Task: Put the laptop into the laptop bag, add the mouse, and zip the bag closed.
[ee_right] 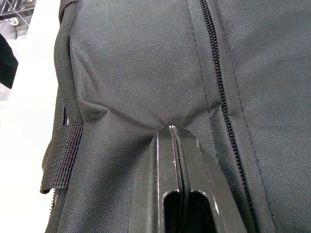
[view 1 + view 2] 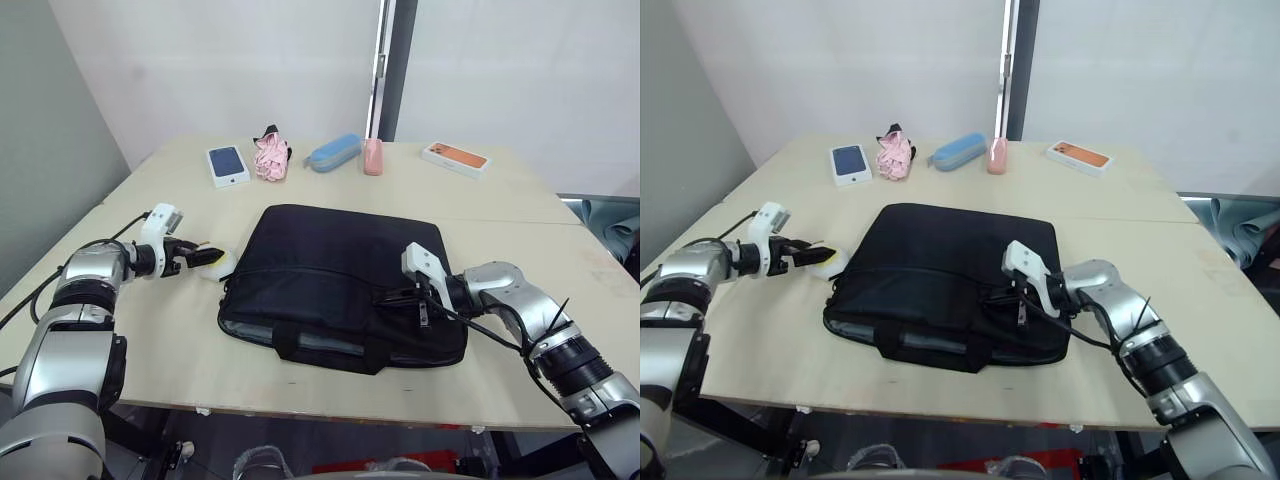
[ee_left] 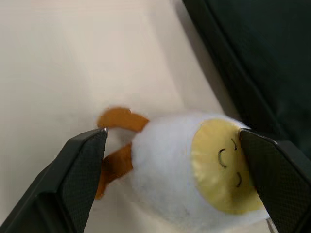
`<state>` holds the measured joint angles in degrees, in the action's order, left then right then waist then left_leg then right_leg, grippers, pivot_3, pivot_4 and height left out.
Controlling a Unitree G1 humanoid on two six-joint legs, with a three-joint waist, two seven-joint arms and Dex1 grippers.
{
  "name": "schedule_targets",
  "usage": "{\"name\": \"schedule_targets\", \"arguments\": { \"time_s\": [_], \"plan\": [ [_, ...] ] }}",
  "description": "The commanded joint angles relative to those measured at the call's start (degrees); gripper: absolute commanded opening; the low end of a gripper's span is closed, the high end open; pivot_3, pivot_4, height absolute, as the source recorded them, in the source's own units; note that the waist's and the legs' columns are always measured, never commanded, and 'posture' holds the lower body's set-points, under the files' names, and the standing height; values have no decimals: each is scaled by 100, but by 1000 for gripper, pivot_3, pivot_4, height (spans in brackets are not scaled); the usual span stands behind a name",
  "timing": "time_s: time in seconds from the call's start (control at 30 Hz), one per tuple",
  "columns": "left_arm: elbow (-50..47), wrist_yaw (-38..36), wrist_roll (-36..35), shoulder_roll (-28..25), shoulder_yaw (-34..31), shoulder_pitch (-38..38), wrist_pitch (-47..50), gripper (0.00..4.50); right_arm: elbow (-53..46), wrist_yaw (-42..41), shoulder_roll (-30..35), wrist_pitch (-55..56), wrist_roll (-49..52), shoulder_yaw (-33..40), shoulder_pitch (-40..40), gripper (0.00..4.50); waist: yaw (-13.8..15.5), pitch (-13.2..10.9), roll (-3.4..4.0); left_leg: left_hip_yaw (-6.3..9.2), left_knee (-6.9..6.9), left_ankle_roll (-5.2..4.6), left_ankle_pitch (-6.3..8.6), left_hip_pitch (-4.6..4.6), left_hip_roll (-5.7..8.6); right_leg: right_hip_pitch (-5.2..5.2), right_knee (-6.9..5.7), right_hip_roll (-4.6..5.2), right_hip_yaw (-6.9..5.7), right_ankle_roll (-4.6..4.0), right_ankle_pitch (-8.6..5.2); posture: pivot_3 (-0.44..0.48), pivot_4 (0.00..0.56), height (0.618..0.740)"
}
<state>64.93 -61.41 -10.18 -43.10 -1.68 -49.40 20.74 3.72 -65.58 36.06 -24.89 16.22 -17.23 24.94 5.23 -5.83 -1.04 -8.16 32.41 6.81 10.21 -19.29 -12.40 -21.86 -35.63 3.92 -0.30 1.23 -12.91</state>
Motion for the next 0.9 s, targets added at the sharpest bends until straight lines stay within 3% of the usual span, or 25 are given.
{"name": "schedule_targets", "arguments": {
  "time_s": [0.03,0.07,0.17,0.5,0.7,0.9],
  "plan": [
    [260,-62,337,9,119,-147,-179,4500,294,215,152,-411,-468,-313,-407,38,1,0,1,-3,-8,0,0,3,1,0,4,1,2,0,0,0,150,740],
    [305,-80,412,27,155,-140,-223,4500,259,232,151,-425,-460,-295,-430,38,1,-1,2,-3,-13,0,0,3,1,0,8,1,2,0,0,0,150,740],
    [337,-239,475,94,148,-146,-225,3688,162,287,159,-469,-459,-264,-495,0,2,-2,4,-6,-26,1,0,5,1,0,19,1,2,1,0,0,150,740],
    [-483,-849,490,-225,118,201,62,254,286,528,230,-785,-600,-280,-476,0,-7,-8,16,-14,-53,3,1,8,1,0,44,1,5,1,0,0,150,740],
    [-1893,-1130,198,-752,-91,935,618,254,400,609,334,-703,-808,-426,-520,0,-39,-22,37,-18,-73,4,2,9,1,-5,60,1,5,3,-2,0,150,740],
    [-3783,-1489,-420,-1347,-488,2216,1548,254,290,697,261,-799,-661,-346,-561,0,-7,-27,29,-19,-80,4,3,7,2,-9,70,2,10,8,-5,0,150,740]
  ]
}}
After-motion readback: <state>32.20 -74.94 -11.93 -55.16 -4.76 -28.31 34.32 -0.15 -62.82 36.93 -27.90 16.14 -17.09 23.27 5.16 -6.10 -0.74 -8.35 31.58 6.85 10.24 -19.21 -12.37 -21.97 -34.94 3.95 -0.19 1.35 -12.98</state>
